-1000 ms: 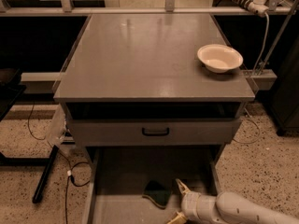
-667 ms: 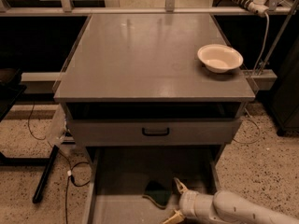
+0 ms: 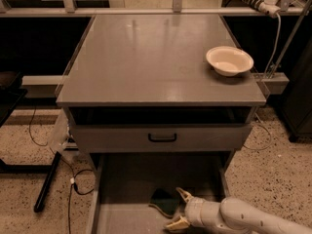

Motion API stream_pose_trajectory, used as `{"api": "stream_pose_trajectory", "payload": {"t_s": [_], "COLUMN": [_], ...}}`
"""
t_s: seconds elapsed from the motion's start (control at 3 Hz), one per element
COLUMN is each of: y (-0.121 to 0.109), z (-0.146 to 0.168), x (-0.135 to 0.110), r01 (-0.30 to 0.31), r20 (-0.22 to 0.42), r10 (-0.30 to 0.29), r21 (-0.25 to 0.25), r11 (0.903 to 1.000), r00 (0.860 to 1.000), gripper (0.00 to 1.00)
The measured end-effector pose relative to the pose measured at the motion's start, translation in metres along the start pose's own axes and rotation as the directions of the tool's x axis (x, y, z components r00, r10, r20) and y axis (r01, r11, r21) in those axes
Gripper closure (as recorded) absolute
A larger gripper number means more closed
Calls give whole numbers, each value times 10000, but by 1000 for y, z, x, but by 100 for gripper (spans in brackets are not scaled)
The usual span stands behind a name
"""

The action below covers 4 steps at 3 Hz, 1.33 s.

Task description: Pick sponge from middle drawer and place on counter

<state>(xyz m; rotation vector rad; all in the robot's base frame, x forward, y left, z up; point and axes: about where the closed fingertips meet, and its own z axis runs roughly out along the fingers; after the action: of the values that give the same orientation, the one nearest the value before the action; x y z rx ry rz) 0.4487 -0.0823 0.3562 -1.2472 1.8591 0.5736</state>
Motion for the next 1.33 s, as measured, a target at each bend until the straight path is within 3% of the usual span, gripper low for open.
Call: {"api": "stream_pose_trajectory", "payload": {"t_s": [1.0, 1.33], "y": [0, 0], "z": [0, 0], "x": [0, 0], "r01": [0, -1], "r20": [1, 1], "r10": [0, 1], "r21": [-2, -1], "r11": [10000, 10000], "r00": [10000, 10000], "gripper": [88, 100]}}
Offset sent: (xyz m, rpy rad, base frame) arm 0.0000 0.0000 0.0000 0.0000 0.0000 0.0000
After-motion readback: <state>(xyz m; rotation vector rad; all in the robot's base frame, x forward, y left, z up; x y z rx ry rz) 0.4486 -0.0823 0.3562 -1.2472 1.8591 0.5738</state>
